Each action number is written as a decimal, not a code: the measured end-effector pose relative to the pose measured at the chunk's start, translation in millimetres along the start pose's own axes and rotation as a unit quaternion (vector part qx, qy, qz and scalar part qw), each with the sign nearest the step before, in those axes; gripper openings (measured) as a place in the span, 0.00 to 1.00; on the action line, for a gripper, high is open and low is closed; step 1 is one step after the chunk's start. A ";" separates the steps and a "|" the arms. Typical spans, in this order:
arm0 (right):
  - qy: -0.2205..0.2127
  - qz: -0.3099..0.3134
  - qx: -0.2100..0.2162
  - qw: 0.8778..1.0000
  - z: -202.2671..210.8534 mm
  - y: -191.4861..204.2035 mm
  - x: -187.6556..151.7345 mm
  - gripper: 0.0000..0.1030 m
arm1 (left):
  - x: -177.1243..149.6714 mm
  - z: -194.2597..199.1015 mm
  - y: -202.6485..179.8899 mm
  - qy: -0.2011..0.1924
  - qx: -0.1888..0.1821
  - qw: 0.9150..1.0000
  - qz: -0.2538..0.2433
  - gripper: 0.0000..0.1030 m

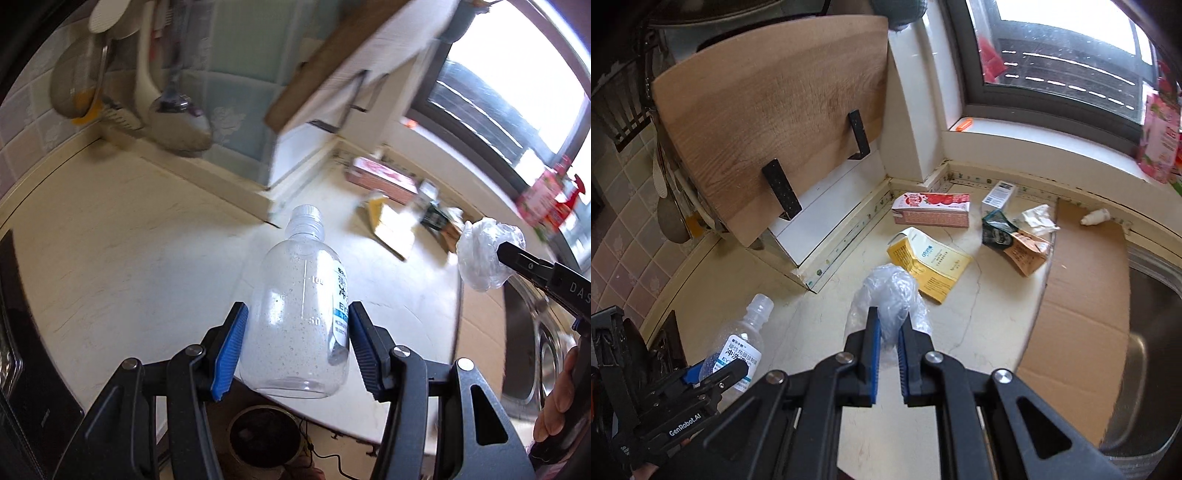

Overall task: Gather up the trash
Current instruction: 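Carry the bottle and plastic bag down over the black bin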

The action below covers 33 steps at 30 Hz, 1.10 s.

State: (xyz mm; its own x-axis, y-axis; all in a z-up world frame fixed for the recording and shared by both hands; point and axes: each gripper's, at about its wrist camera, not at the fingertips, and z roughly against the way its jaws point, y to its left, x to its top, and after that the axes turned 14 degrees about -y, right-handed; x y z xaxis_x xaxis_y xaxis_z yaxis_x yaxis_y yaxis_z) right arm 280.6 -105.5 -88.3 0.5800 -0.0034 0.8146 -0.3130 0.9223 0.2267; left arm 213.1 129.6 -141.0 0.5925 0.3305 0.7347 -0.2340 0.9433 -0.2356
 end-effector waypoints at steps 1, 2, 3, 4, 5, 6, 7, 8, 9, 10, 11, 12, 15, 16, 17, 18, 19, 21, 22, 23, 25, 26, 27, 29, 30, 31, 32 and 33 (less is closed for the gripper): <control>-0.006 -0.002 -0.010 1.000 11.4 2.0 -5.0 0.08 | -3.0 5.6 -3.6 0.000 -0.016 1.000 -0.010 0.52; -0.011 -0.004 -0.020 1.000 25.1 3.6 -9.7 0.08 | -5.6 9.9 -7.6 0.002 -0.029 0.999 -0.017 0.52; -0.017 -0.007 -0.029 0.999 38.2 5.2 -14.4 0.08 | -9.7 14.8 -11.3 0.006 -0.044 0.999 -0.026 0.52; -0.021 -0.009 -0.037 0.999 50.2 7.9 -19.6 0.08 | -13.9 19.1 -15.0 0.009 -0.054 0.998 -0.032 0.52; -0.024 -0.010 -0.045 0.999 62.0 10.7 -24.9 0.08 | -17.7 22.6 -17.7 0.013 -0.063 0.997 -0.037 0.52; -0.025 -0.011 -0.051 0.998 73.4 13.4 -30.4 0.08 | -23.6 27.8 -21.3 0.018 -0.074 0.996 -0.043 0.52; -0.024 -0.012 -0.055 0.998 82.8 15.3 -35.1 0.08 | -28.0 32.0 -23.3 0.022 -0.081 0.995 -0.047 0.52; -0.022 -0.014 -0.057 0.998 93.4 17.8 -41.9 0.08 | -33.6 36.6 -25.1 0.025 -0.089 0.994 -0.051 0.52; -0.020 -0.014 -0.058 0.998 100.8 19.6 -47.0 0.08 | -39.5 40.7 -27.1 0.028 -0.094 0.994 -0.056 0.52; -0.016 -0.014 -0.058 0.998 107.9 21.9 -53.7 0.08 | -47.0 45.6 -27.9 0.031 -0.097 0.993 -0.061 0.52; -0.011 -0.013 -0.058 0.998 115.1 24.0 -62.3 0.08 | -53.1 49.2 -28.1 0.033 -0.098 0.993 -0.063 0.52; -0.005 -0.012 -0.056 0.998 119.3 26.0 -69.2 0.08 | -60.3 53.1 -27.4 0.036 -0.098 0.992 -0.064 0.52; 0.015 -0.005 -0.043 0.999 132.1 32.1 -96.9 0.08 | -84.7 63.4 -19.4 0.047 -0.085 0.994 -0.058 0.52; 0.025 -0.002 -0.038 0.999 133.3 33.9 -107.3 0.08 | -93.1 66.2 -15.8 0.051 -0.080 0.994 -0.054 0.52; 0.036 0.004 -0.035 0.999 133.6 35.7 -117.9 0.08 | -100.9 68.4 -12.5 0.054 -0.075 0.994 -0.050 0.52; 0.046 0.007 -0.032 0.998 133.7 37.2 -128.4 0.08 | -110.0 70.8 -9.3 0.057 -0.069 0.995 -0.046 0.52; 0.057 0.009 -0.027 0.998 132.9 37.5 -139.7 0.08 | -120.5 72.9 -6.3 0.061 -0.061 0.995 -0.044 0.52; 0.082 0.012 -0.017 0.996 128.3 37.6 -163.2 0.08 | -139.4 75.2 -1.4 0.067 -0.049 0.996 -0.042 0.52; 0.092 0.013 -0.012 0.996 125.6 37.5 -174.2 0.08 | -150.3 75.3 1.4 0.072 -0.041 0.996 -0.040 0.52; 0.102 0.017 -0.008 0.995 122.3 37.5 -186.0 0.08 | -160.6 74.2 4.0 0.079 -0.036 0.996 -0.037 0.52; 0.126 0.021 0.001 0.992 111.6 36.0 -212.0 0.08 | -181.4 69.4 10.2 0.095 -0.026 0.995 -0.028 0.52; 0.138 0.017 0.005 0.990 105.2 34.5 -223.3 0.08 | -190.4 67.3 12.8 0.101 -0.023 0.994 -0.026 0.52; 0.152 0.013 0.007 0.988 97.1 32.6 -235.7 0.08 | -199.9 65.0 15.0 0.106 -0.020 0.994 -0.027 0.52; 0.180 -0.001 0.011 0.984 81.2 28.4 -261.9 0.08 | -219.7 57.9 19.2 0.115 -0.011 0.993 -0.034 0.52; 0.188 -0.006 0.014 0.982 74.5 26.2 -271.7 0.08 | -228.7 53.5 20.3 0.120 -0.007 0.992 -0.037 0.52; 0.196 -0.010 0.015 0.980 67.8 24.8 -282.5 0.08 | -238.7 49.0 23.1 0.124 -0.004 0.992 -0.040 0.52; 0.203 -0.014 0.016 0.979 60.2 23.4 -293.6 0.08 | -248.4 43.4 26.4 0.129 0.000 0.991 -0.042 0.52; 0.207 -0.017 0.018 0.978 53.6 22.1 -303.4 0.08 | -257.1 37.7 29.7 0.134 0.004 0.990 -0.043 0.52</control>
State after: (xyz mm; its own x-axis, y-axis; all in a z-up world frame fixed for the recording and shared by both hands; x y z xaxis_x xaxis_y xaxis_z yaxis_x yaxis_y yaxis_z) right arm 57.4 -104.8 -301.9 0.8433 0.1294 0.5216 -0.3097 0.9102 0.2751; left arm 24.7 71.5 -313.0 0.7932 0.2472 0.5565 -0.1800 0.9682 -0.1735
